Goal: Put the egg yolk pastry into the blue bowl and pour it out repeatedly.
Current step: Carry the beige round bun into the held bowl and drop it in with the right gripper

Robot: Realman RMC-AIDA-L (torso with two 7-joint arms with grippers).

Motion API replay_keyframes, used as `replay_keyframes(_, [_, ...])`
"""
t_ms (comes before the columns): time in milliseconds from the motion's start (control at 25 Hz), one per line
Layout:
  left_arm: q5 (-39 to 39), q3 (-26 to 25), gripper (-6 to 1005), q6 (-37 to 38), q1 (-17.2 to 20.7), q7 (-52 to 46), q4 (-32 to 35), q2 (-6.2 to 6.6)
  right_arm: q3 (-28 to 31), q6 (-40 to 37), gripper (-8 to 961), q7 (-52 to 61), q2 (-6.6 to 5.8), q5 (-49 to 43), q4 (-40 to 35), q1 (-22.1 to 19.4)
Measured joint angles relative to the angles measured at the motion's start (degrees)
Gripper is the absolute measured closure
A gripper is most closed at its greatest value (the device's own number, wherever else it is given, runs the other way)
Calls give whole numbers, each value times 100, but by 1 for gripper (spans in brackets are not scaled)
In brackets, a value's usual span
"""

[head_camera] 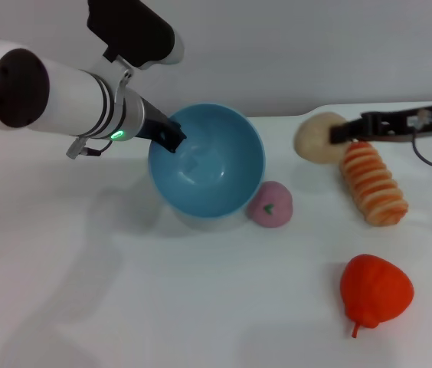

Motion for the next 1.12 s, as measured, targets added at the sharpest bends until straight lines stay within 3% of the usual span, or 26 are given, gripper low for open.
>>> replay_keyframes(360, [-4, 159, 999, -154, -139, 11, -11, -15, -694, -4, 915, -196, 12, 828, 90, 342])
replay_keyframes(760, [-5, 220, 999, -156, -142, 7, -67, -26, -694, 342, 924, -560, 9, 940, 775, 626])
replay_keyframes(920, [-4, 312, 999, -134, -133, 0, -79, -27, -654, 459, 926, -1225, 11, 1570, 1079, 602])
replay_keyframes(1120, [-6, 317, 999, -131, -111, -2, -81, -28, -645, 559, 855, -1600, -25, 1946, 1357, 581])
